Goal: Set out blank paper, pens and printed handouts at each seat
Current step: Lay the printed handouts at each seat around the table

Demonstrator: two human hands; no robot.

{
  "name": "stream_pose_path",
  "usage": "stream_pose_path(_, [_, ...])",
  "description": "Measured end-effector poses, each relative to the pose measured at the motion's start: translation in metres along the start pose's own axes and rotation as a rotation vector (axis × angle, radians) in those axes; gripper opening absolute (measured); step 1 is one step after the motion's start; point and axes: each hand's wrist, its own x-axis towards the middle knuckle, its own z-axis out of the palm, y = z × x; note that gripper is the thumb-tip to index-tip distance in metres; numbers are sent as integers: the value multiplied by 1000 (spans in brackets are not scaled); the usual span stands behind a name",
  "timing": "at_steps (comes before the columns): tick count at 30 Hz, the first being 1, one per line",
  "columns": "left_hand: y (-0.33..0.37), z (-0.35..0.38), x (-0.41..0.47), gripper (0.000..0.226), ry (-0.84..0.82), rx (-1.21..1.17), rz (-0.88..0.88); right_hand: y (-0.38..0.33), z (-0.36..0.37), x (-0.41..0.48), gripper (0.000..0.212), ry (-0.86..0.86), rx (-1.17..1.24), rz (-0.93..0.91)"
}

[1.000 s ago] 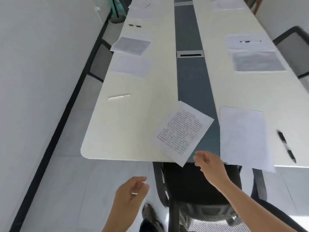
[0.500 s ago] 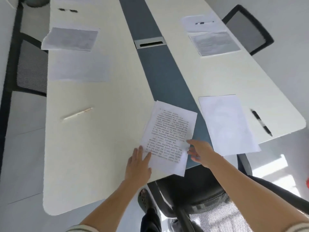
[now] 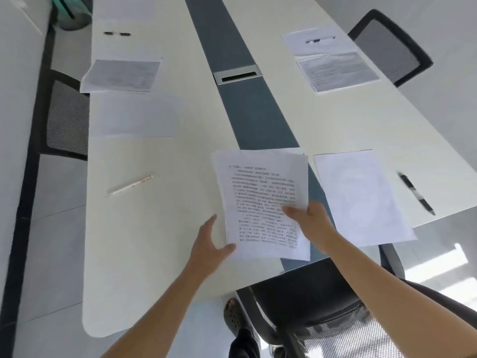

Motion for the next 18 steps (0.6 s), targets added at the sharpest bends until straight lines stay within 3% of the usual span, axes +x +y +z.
stream_pose_path(2, [36, -22, 12, 88, 23, -266, 54, -17, -16, -14, 16, -51, 40, -142])
stream_pose_path(6, [93, -40, 17, 53, -28, -516, 192, -40, -42, -27, 25, -96, 87, -291])
stream_pose_path(14, [77, 18, 9, 29, 84, -188, 98, 9, -57, 3, 46, -129, 14, -150])
stream_pose_path(17, [81, 32, 5, 13, 126, -153, 113, 13, -55, 8, 40, -92, 31, -159])
stream_pose_path(18, [81, 34, 6, 20, 134, -168, 106, 11, -55, 9, 37, -77, 22, -173])
